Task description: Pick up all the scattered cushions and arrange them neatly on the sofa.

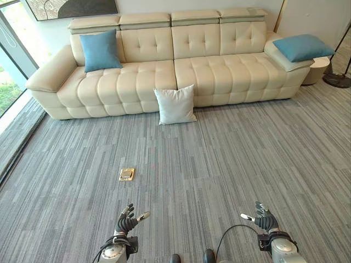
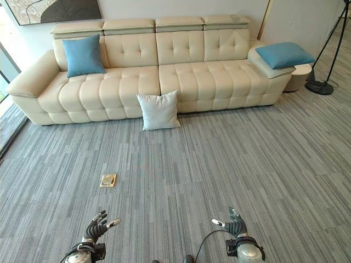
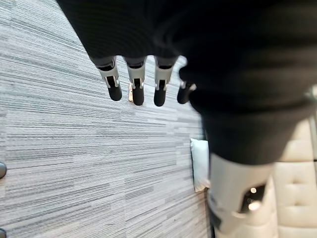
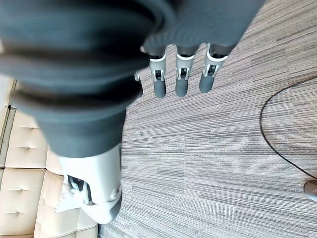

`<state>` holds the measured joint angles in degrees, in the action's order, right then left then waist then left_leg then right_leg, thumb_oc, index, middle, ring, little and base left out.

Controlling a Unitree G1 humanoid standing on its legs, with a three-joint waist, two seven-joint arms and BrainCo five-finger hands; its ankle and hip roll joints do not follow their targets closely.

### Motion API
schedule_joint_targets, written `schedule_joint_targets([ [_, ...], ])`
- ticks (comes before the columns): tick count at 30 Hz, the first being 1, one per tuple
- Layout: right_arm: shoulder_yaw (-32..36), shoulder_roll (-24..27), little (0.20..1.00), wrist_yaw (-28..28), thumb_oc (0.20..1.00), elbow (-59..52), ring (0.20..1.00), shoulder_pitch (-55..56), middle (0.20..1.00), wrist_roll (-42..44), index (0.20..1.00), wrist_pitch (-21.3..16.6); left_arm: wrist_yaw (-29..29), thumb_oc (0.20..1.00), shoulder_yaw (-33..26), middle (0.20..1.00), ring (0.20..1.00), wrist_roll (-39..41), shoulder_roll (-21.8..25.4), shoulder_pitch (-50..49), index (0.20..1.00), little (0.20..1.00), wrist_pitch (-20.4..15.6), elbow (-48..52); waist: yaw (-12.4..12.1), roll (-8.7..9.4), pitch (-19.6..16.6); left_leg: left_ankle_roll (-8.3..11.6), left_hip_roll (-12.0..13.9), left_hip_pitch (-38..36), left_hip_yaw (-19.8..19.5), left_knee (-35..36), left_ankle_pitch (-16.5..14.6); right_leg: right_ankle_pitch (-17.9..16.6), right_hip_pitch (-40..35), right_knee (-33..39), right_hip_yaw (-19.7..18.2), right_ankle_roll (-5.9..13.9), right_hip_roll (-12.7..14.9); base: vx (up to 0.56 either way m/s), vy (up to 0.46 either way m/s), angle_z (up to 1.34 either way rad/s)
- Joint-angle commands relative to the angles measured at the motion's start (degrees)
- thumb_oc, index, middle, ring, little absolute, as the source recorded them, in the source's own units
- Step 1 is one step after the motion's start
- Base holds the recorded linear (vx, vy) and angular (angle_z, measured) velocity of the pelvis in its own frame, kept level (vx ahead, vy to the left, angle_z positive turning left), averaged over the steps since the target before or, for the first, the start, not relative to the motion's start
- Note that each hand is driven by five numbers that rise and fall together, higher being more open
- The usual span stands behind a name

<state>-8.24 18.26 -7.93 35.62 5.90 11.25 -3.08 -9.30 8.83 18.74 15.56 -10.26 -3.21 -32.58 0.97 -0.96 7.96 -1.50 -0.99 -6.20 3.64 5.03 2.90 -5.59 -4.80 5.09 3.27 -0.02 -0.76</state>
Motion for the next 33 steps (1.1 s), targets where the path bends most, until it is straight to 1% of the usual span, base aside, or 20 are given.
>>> schedule_joint_targets([
  [1, 0.2, 1.1, 1.0, 0.1, 1.0, -0.3, 1.0, -1.7, 1.0, 0.0, 1.0, -1.5, 0.2, 1.0, 0.0, 1.0, 1.0, -3.4, 1.7, 3.2, 1.0, 1.0, -1.8, -0.3, 0.1, 1.54, -0.1, 2.38, 0.0, -2.7, -0.1, 0.0, -6.1, 9.9, -4.4, -0.1, 0.4, 3.68, 1.5, 0.0, 0.0, 0.0],
  [17, -0.2, 0.5, 1.0, -0.3, 1.0, -0.4, 1.0, -1.7, 1.0, 0.3, 1.0, -1.3, -0.3, 1.0, 0.6, 1.0, 1.0, -3.7, 1.5, 2.8, 1.0, 1.0, -1.2, 0.0, 0.1, 1.52, 0.3, 2.39, -0.2, -2.5, -0.6, 0.0, -5.9, 9.9, -4.6, -0.1, 1.1, 3.67, 1.8, 0.0, 0.0, 0.0],
  [24, -0.2, 0.7, 1.0, -0.4, 1.0, -0.9, 1.0, -1.4, 1.0, -0.3, 1.0, -1.2, -0.3, 1.0, 0.4, 1.0, 1.0, -3.5, 1.6, 2.5, 1.0, 1.0, -1.1, 0.5, -0.2, 1.47, 1.3, 2.31, -0.2, -2.0, -1.1, 0.0, -5.8, 9.8, -4.3, -0.1, 1.7, 3.76, 1.9, -0.01, 0.0, 0.08],
  [28, -0.1, 0.8, 1.0, -0.1, 1.0, -2.4, 1.0, -1.1, 1.0, 0.3, 1.0, -1.4, 0.2, 1.0, 0.9, 1.0, 1.0, -3.5, 1.7, 2.7, 1.0, 1.0, -1.1, 1.2, -0.2, 1.35, 2.6, 2.31, -0.3, -1.6, -1.2, 0.0, -5.5, 9.7, -3.8, -0.1, 1.9, 3.85, 2.0, 0.0, 0.0, 0.0],
  [33, 0.9, 1.0, 1.0, -1.3, 1.0, -2.9, 1.0, -0.9, 1.0, -0.3, 1.0, -1.9, -0.2, 1.0, 1.3, 1.0, 1.0, -3.7, 1.7, 3.2, 1.0, 1.0, -1.3, 1.4, -0.3, 1.21, 3.8, 2.2, -0.3, -1.1, -1.5, 0.0, -5.4, 9.6, -3.4, -0.1, 2.2, 3.98, 2.0, 0.0, 0.0, 0.0],
])
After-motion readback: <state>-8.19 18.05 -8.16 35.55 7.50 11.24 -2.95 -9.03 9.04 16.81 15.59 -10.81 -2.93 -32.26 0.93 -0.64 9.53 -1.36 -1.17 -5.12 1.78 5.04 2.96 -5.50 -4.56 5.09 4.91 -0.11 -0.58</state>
